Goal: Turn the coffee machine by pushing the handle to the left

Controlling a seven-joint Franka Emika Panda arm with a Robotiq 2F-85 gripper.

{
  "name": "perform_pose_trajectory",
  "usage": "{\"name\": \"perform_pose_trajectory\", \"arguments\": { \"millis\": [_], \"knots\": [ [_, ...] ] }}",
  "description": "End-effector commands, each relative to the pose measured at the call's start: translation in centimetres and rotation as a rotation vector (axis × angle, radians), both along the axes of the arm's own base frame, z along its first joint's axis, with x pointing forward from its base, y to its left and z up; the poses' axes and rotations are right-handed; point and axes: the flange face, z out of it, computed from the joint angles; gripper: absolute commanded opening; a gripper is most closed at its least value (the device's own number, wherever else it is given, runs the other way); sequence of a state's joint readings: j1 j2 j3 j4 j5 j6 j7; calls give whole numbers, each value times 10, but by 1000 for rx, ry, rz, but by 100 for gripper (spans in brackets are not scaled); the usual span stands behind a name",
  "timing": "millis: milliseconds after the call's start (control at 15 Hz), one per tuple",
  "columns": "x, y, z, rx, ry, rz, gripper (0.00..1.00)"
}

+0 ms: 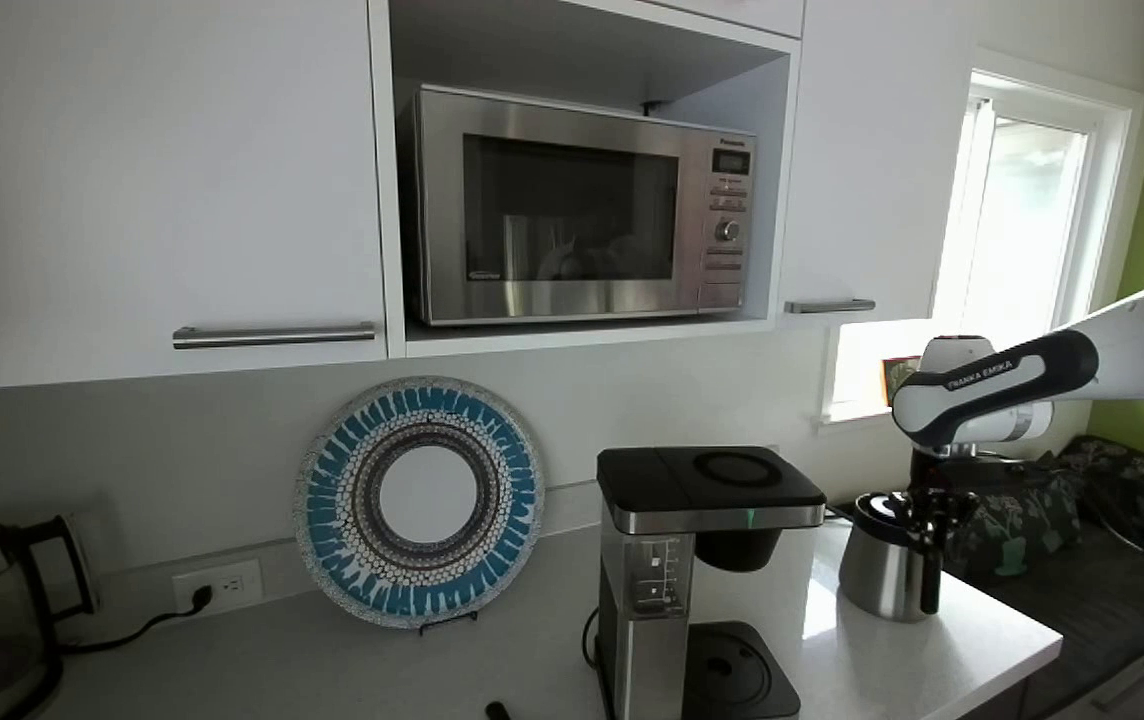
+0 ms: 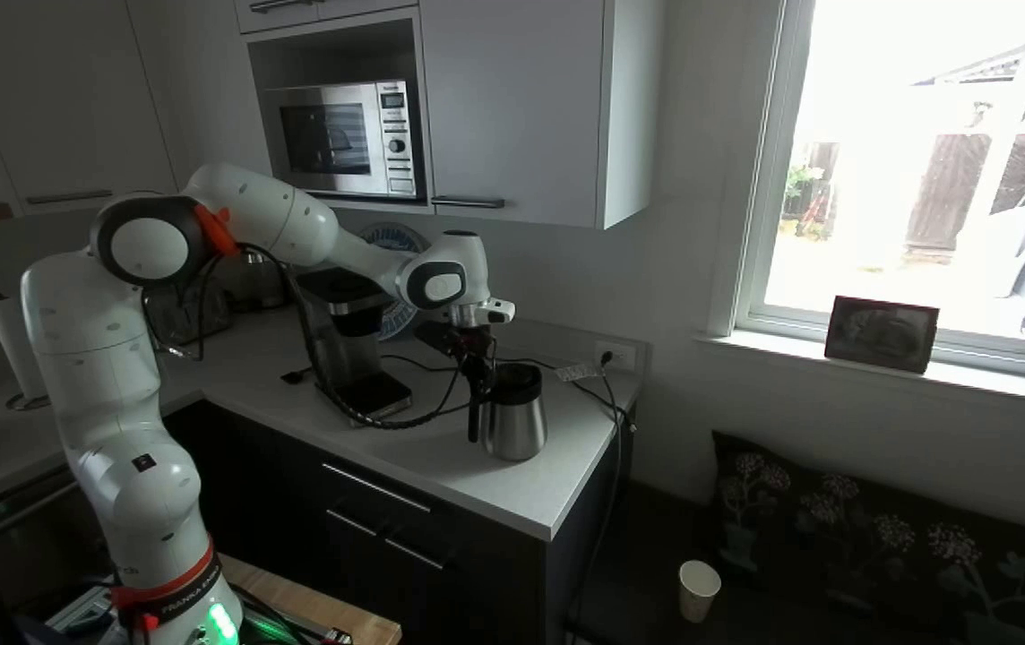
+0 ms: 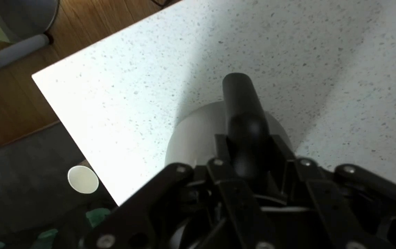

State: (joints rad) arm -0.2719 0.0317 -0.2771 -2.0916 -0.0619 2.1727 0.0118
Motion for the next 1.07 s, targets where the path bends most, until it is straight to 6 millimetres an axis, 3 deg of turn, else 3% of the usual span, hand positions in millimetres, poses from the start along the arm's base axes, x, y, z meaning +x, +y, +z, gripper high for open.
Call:
{"name": "perform_pose_trajectory", "arguments": {
  "millis": [0,600,1000],
  "knots": [
    [5,8,2,-16,18,-157,8],
    [26,33,0,-52,-14,-530,8],
    [42,39,-1,-52,-17,-725,8]
  ]
}}
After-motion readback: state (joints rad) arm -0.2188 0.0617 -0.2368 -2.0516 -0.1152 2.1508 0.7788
